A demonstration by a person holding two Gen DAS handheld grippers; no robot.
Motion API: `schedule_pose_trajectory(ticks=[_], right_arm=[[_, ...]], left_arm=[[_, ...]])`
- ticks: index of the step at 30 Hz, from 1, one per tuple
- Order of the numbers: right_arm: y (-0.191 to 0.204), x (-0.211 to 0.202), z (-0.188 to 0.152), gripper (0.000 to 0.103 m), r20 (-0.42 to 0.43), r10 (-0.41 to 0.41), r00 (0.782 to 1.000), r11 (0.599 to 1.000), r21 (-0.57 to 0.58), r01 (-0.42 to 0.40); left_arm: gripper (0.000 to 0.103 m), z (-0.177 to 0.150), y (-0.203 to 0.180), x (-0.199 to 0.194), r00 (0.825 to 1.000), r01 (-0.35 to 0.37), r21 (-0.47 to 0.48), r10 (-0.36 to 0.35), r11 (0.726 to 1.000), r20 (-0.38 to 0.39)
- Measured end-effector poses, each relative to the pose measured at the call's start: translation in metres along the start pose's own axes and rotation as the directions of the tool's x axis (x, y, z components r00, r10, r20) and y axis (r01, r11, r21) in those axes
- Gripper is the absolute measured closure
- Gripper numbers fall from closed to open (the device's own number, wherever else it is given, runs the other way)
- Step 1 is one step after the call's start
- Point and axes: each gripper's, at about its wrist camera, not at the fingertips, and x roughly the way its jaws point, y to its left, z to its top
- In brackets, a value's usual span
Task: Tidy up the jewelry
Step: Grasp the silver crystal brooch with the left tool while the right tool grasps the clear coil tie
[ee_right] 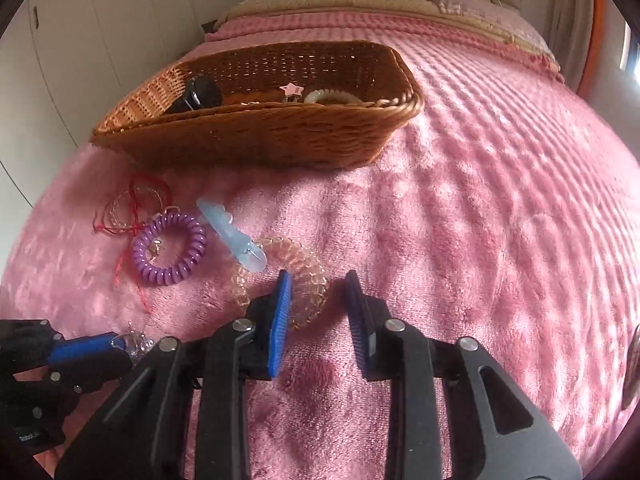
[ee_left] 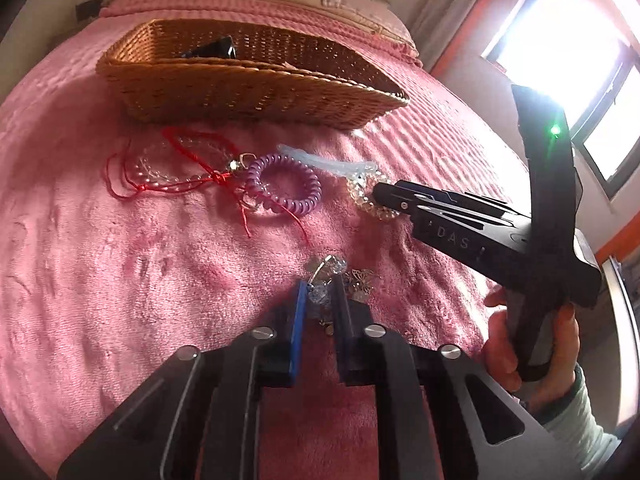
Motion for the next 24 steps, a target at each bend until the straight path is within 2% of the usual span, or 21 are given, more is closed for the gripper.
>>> schedule_pose_trajectory(ticks=[4,8,11,15,19,22,24], right_arm=[[-0.001,-0.010,-0.006,0.095,0.014,-0.015,1.000,1.000,0.005,0.015],[-0.003,-0.033,-0.020,0.094,0.024,0.025,0.999,0.999,0.024,-0.026],[-0.004,-0.049,-0.035,0.094,0.033,0.029,0.999,0.999,0.023,-0.029],[-0.007,-0.046,-0.051,0.094,-0.015,0.014,1.000,1.000,0.024,-0.014],[-0.009,-0.049,-0.061,0.094,-0.031,0.072,0.997,0.997,0.037,-0.071],[-0.011,-0.054,-0.065,0.094,-0.033,0.086,0.996,0.995,0.044,-0.084],[-0.012,-0.055,-0.066,0.094,-0.040,0.073,0.996,0.997,0.041,-0.072]], left_arm=[[0.096,-0.001,0.004,-0.012,0.999,0.012,-0.027,-0.011,1.000,0.043],[0.096,-0.005,0.013,-0.041,0.994,0.052,-0.053,-0.047,0.997,0.099],[0.096,-0.013,0.026,-0.062,0.992,0.034,-0.077,-0.024,0.996,0.120],[0.095,-0.028,0.047,-0.063,0.999,-0.016,-0.109,0.022,0.994,0.046],[0.095,-0.043,0.061,-0.064,1.000,0.005,-0.133,-0.004,0.991,0.007],[0.095,-0.049,0.059,-0.067,1.000,0.023,-0.101,-0.024,0.995,-0.012],[0.091,-0.049,0.055,-0.069,1.000,-0.015,-0.066,0.014,0.998,-0.010]])
